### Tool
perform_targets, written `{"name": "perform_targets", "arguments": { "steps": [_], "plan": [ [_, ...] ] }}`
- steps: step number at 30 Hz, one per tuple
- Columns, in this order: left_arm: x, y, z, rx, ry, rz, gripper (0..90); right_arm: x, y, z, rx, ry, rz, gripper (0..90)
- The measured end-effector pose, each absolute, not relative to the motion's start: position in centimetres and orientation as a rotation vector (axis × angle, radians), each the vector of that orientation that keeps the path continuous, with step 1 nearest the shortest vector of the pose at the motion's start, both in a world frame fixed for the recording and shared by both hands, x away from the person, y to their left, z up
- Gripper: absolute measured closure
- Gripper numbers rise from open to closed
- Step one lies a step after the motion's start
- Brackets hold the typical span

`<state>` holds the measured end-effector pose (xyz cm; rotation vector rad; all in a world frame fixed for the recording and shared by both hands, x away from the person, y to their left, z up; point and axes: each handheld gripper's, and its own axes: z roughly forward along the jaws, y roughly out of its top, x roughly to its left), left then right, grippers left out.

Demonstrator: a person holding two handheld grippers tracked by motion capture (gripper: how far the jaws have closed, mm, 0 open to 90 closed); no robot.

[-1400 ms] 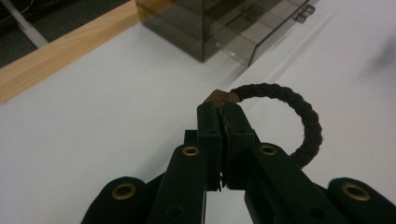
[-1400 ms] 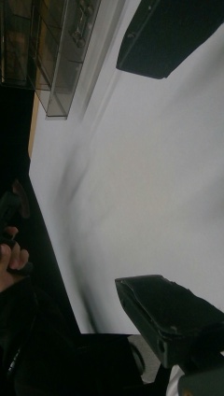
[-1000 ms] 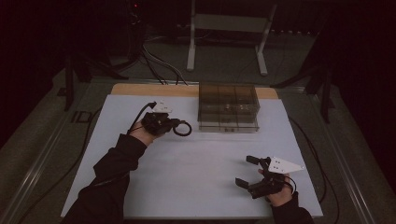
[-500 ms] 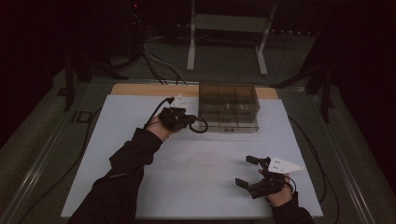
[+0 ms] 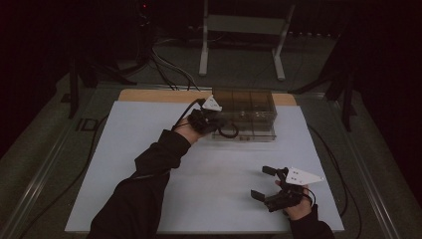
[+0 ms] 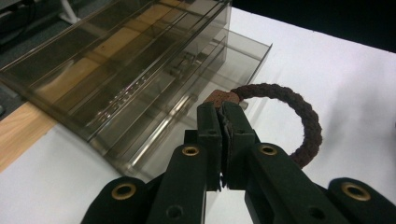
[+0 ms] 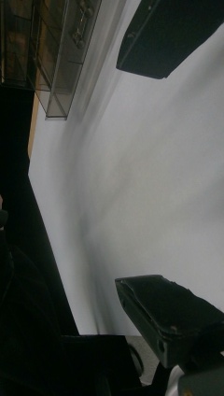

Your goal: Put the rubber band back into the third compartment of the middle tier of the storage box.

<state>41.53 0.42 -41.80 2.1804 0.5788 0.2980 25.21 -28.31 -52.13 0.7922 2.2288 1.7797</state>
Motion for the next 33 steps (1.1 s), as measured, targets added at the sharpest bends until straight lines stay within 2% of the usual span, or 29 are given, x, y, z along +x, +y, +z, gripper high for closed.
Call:
{"name": "perform_targets", "arguments": {
  "steps": [33],
  "plan": [
    [45.2, -8.9, -44.2, 2.17, 0.582, 0.229, 88.7, 25.2, -28.6, -52.1, 0.791, 2.225, 1.795, 0.0]
  ]
}}
